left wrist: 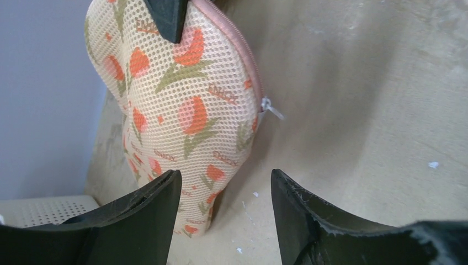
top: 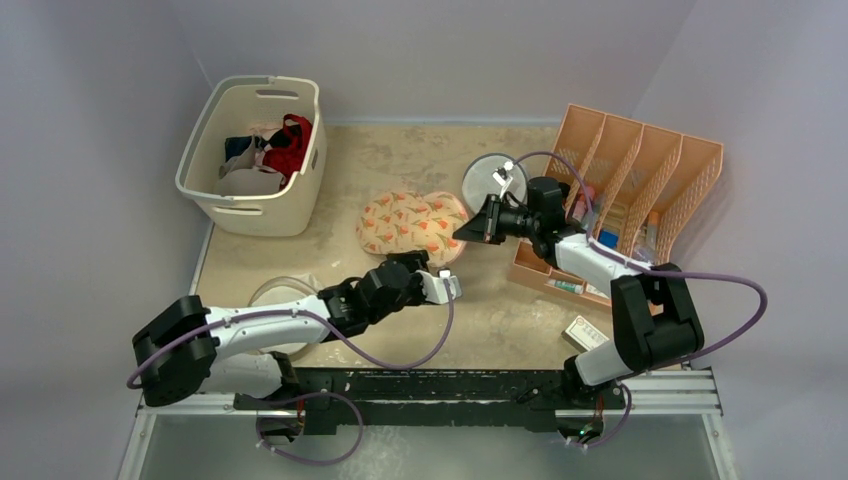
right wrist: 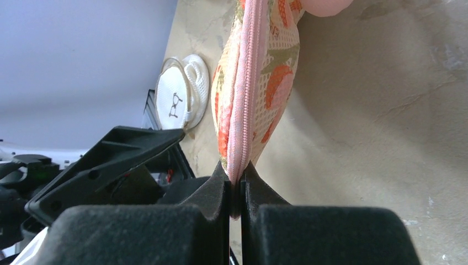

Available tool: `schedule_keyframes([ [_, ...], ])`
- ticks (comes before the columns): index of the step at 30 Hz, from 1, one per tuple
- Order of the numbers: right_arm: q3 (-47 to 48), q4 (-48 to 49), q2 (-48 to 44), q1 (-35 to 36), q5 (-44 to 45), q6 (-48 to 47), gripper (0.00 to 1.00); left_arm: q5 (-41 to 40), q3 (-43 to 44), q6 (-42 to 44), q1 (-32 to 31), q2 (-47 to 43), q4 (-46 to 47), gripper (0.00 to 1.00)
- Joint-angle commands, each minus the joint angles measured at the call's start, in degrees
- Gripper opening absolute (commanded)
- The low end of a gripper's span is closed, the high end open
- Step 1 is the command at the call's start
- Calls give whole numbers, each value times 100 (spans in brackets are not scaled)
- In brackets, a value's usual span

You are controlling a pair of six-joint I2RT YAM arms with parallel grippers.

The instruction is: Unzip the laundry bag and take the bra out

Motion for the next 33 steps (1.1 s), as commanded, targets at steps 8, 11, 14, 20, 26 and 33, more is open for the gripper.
schedule_keyframes([
  [8, 127, 643, -293, -12, -384, 271, 0, 82, -60, -219, -17, 396, 1175, 60],
  [11, 69, 830, -292, -8, -434, 411, 0, -221, -32, -196, 18, 637, 1476, 54],
  [14, 53, 878, -307, 0, -466, 444, 0, -450, 98, -226, 115, 809, 1523, 48],
  [20, 22, 884, -345, 17, -441, 402, 0, -202, 212, -440, 251, 724, 1437, 30],
  [26, 279, 22, -366, 14, -101, -312, 2, -207, 544, -781, 257, 582, 995, 2],
  [33, 770, -1209, -754, 19, 729, -1300, 38, -91, 594, -1288, 583, 312, 1052, 0],
])
